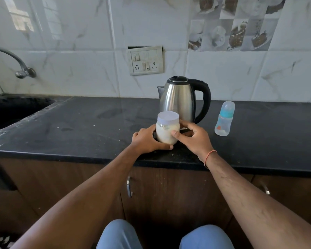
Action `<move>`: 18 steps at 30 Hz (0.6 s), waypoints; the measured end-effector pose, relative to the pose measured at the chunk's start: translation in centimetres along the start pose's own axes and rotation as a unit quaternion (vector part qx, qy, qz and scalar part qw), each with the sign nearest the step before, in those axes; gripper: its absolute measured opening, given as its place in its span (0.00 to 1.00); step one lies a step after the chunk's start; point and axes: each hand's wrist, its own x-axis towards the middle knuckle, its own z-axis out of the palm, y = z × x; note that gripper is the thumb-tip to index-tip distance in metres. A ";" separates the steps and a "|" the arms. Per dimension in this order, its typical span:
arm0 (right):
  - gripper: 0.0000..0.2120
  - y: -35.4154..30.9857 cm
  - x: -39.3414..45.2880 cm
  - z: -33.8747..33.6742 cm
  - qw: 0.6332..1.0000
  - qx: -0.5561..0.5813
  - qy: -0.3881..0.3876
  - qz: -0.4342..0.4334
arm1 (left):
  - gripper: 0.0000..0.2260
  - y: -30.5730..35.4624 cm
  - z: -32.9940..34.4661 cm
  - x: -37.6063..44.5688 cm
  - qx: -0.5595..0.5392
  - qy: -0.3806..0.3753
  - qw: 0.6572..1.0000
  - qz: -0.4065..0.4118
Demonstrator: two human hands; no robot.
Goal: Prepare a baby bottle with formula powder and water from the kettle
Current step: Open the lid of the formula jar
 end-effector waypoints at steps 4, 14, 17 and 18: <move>0.30 0.2 0.3 -1.1 0.999 0.018 -0.026 0.020 | 0.46 0.6 0.4 0.0 0.012 0.002 1.000 -0.002; 0.35 -7.3 5.4 -2.7 0.951 -0.277 -0.125 -0.048 | 0.49 1.8 0.8 0.6 -0.005 0.003 1.000 0.005; 0.39 -8.8 6.9 -2.5 0.905 -0.399 -0.136 -0.060 | 0.49 1.6 0.8 0.5 0.002 0.006 1.000 0.011; 0.40 -9.3 7.2 -2.4 0.887 -0.434 -0.142 -0.062 | 0.50 1.6 0.8 0.5 0.002 0.006 1.000 0.013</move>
